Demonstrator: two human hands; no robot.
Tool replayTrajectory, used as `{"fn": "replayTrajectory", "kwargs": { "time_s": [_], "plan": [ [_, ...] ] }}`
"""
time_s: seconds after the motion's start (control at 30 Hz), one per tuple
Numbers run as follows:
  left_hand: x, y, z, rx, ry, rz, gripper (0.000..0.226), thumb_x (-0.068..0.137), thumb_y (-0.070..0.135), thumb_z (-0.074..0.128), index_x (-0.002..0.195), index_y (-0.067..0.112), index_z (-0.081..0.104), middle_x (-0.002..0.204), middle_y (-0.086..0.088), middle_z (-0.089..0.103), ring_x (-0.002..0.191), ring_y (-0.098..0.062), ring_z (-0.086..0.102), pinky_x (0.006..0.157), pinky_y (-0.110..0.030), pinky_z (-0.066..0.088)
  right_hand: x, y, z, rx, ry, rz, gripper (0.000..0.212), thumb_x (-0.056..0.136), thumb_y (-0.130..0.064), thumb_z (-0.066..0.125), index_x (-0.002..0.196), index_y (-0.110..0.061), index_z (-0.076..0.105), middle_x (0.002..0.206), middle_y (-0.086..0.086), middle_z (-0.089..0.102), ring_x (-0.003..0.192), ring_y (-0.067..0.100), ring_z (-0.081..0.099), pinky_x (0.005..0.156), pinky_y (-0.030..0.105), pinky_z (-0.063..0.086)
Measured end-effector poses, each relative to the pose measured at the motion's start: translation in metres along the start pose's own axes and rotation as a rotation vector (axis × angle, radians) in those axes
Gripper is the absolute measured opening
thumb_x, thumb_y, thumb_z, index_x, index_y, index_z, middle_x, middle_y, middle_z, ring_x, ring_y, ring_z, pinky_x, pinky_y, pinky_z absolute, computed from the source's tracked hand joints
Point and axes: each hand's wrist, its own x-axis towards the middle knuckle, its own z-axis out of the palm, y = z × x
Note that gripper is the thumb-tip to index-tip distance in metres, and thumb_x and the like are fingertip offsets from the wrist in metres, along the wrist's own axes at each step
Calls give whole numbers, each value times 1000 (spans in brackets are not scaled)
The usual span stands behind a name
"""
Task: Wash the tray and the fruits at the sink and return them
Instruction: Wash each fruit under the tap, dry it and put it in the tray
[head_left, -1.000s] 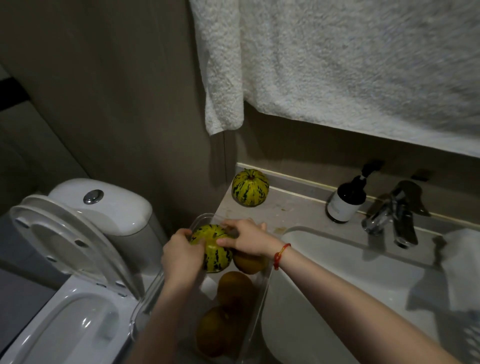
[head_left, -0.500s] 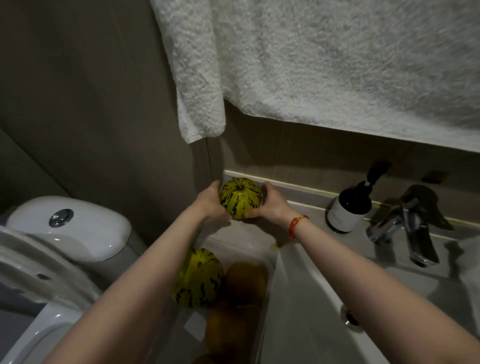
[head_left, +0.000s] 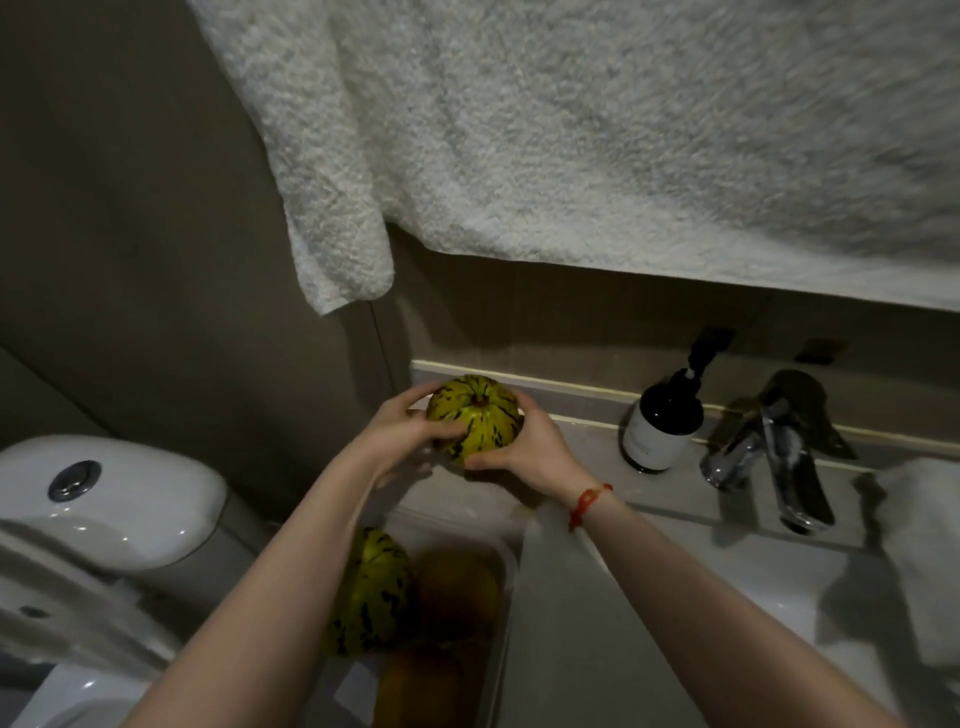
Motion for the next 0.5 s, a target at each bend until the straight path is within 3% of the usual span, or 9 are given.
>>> {"fn": "replayTrajectory", "kwargs": {
  "time_s": [0.07,0.17,0.27,0.37,0.43,0.5],
  "plan": [
    [-15,6,12,-234,-54,-61,35,93,20,52,127,26,55,116,-5,59,105,-25,53,85,-47,41,-23,-1,-14,52,45,7,97,51,-16,91,133,-18,40,109,-12,52,111,12,51,91,24,45],
    [-34,12,43,-438,-9,-67,26,99,19,36,111,25,59,102,-4,56,91,-23,52,83,-44,40,-61,-6,-34,131,123,-24,95,49,-15,92,128,-26,40,107,-17,52,113,14,54,97,32,47],
    [-59,12,88,-558,61,-112,24,98,20,39,91,18,61,81,-2,59,70,-20,55,58,-27,47,-103,-5,-55,132,193,-55,87,48,-18,91,113,-38,38,104,-24,50,108,9,57,94,29,50],
    [-79,4,123,-613,-20,-172,27,98,25,41,83,15,61,61,-1,68,53,-18,65,38,-25,51,-141,9,-76,127,247,-67,78,47,-17,91,102,-45,43,102,-26,52,95,-13,55,78,6,47],
    [-90,-5,141,-627,-180,-240,28,96,33,44,93,13,63,68,-5,72,56,-20,69,40,-34,54,-163,23,-90,133,278,-27,79,47,-13,91,99,-46,43,100,-25,52,90,-17,54,71,2,45],
    [-96,-18,155,-598,-354,-254,34,89,36,52,112,13,60,97,-14,72,74,-27,72,48,-39,56,-182,37,-102,120,303,16,80,46,-13,92,99,-46,43,98,-23,53,90,-10,56,72,6,47]
  ]
}}
